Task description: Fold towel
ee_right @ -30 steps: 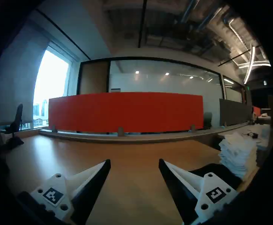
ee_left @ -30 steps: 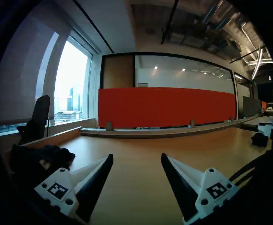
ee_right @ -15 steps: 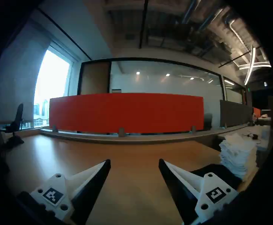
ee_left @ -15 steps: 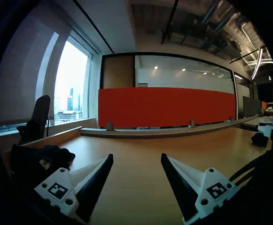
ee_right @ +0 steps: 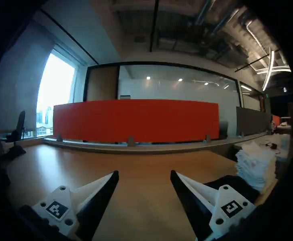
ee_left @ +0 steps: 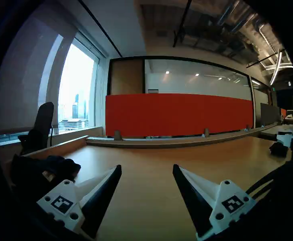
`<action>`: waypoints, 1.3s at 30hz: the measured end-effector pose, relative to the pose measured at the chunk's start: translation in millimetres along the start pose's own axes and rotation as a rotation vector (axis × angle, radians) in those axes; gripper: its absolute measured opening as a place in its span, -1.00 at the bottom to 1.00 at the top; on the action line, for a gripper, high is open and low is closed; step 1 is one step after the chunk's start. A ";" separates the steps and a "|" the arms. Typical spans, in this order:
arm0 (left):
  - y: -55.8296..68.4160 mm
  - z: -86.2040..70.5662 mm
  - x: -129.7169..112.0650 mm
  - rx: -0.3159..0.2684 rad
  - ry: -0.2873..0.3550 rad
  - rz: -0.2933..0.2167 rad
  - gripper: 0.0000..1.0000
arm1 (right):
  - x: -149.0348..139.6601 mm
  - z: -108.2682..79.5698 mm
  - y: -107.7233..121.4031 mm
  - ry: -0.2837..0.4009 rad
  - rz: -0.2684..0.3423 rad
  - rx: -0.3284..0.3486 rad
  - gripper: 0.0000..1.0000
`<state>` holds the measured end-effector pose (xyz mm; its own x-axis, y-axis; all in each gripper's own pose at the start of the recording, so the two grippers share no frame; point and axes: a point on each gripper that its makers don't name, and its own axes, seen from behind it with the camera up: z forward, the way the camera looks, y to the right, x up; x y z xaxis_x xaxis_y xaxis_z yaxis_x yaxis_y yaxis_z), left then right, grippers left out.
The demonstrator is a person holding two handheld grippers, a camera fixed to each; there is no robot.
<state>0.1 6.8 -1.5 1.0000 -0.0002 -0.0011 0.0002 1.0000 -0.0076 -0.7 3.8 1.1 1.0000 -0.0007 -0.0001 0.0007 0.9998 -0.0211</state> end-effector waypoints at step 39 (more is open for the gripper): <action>-0.4 -0.6 1.0 0.000 0.000 0.000 0.89 | -0.6 0.3 -1.4 -0.001 0.001 0.008 0.99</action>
<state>1.1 6.3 -2.1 1.0000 0.0000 -0.0012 0.0000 1.0000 -0.0073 -1.3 2.4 1.4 1.0000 0.0001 0.0012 -0.0001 0.9999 -0.0136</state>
